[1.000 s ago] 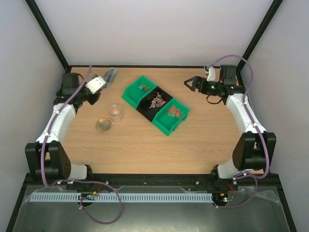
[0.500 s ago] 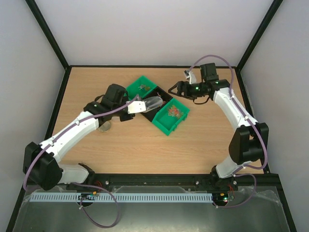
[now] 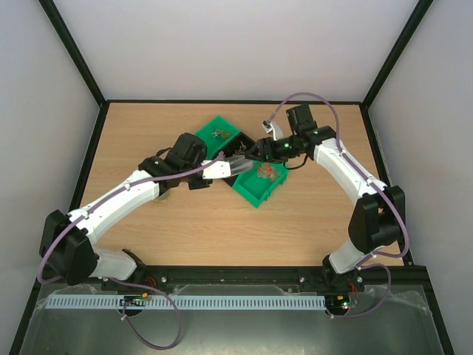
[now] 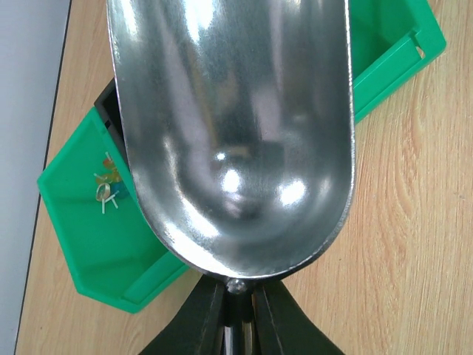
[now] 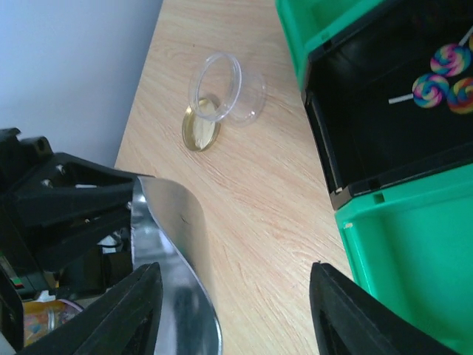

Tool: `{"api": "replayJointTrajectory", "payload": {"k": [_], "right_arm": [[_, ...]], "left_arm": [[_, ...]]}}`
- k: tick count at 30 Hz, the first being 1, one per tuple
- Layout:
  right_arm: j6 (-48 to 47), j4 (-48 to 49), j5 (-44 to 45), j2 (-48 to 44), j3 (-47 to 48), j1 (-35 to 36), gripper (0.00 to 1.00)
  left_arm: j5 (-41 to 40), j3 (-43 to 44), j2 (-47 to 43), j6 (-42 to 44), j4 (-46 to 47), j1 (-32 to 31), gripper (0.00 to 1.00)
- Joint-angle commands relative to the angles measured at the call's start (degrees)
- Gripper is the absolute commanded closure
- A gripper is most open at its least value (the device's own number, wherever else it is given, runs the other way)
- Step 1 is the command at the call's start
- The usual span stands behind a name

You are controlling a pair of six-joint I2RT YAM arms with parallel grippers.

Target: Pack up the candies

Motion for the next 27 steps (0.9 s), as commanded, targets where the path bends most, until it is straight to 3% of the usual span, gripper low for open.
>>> {"api": "replayJointTrajectory", "payload": {"k": [1,10,14,19,21,25,27], "right_arm": [[-1.36,-3.49,-1.31,0.05,-1.73,1.03,0.47],[-0.92,-3.38,-1.99,0.40,-2.30,1.14,0.76],[-0.66,-3.52,-3.03,0.93,-2.39,1.16,0.81],[-0.89,-3.50,-3.55,1.47,-1.83,1.15,0.95],[-1.45,-3.58,-4.22,1.42,-1.35,1.15,0.99],[-3.42,-4.03,-7.77,1.19,0.13,1.06,0.99],[-4.32,-4.04,-10.14,0.97,0.26,0.98,0.99]], "left_arm": [[-0.32,1.18,-0.41,-0.10,0.37,-0.27,0.98],[-1.13,0.07,-1.20,0.08,2.84,-0.21,0.98],[-1.40,0.12,-1.20,0.11,3.65,-0.35,0.98],[-1.59,0.13,-1.44,-0.53,4.24,-0.49,0.97],[1.79,0.21,-1.95,-2.54,3.68,1.59,0.89],[13.36,-0.83,-4.78,-6.23,3.00,8.65,0.60],[18.62,-1.96,-6.96,-7.53,3.37,11.38,0.57]]}}
